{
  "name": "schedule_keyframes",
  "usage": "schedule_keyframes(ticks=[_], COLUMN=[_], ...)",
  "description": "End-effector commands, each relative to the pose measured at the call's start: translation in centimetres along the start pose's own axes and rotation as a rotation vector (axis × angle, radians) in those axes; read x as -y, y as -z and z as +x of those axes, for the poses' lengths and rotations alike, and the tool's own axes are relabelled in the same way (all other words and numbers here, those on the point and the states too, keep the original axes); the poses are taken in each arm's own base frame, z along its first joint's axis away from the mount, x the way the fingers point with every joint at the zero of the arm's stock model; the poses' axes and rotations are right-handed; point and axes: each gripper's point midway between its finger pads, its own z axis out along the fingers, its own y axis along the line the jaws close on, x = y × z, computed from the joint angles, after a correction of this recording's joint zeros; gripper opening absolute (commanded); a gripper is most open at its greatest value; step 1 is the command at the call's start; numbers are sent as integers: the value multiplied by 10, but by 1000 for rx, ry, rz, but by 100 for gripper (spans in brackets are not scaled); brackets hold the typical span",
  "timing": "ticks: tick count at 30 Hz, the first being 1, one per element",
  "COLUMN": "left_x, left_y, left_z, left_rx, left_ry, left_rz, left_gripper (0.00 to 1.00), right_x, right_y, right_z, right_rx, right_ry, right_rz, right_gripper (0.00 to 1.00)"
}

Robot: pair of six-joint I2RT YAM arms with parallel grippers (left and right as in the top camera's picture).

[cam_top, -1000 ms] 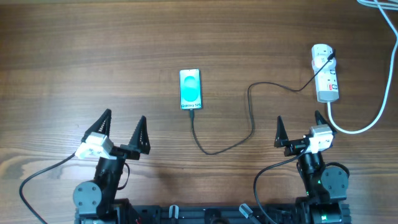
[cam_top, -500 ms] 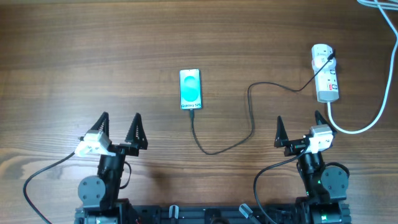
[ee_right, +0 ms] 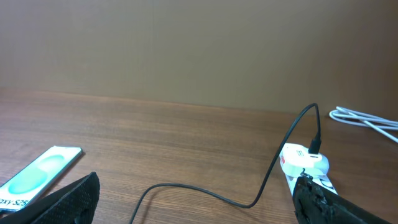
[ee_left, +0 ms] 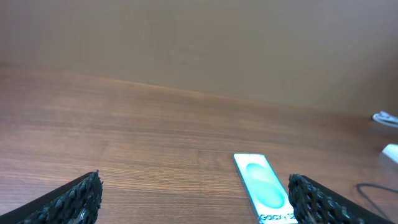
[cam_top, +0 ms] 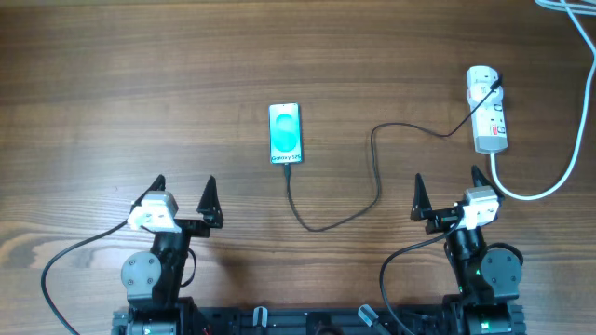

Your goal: Plug charger to phone and switch on socket

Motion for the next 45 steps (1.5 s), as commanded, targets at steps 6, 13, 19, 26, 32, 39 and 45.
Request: schedule_keyframes(ticks=[6, 13, 19, 26, 32, 39, 45], left_x=[-17, -15, -16, -16, -16, -16, -16], left_y=[1, 1, 1, 1, 1, 1, 1], left_z=[1, 1, 1, 1, 0, 0, 0], left_rx=[4, 0, 1, 1, 5, 5, 5], left_ry=[-85, -120, -119, -119, -120, -120, -120], left_rz=[-92, -81, -87, -87, -86, -86, -86], left_gripper=[100, 100, 100, 100, 100, 100, 100], right_x=[2, 2, 2, 2, 2, 2, 2], right_y=[1, 1, 1, 1, 1, 1, 1], right_z=[-3, -3, -3, -3, -3, -3, -3], right_rx=[13, 13, 13, 13, 13, 13, 13], right_ry=[-17, -17, -17, -17, -16, -17, -17], right_rz=[12, 11, 12, 12, 12, 11, 12], right_gripper=[100, 100, 100, 100, 100, 100, 100])
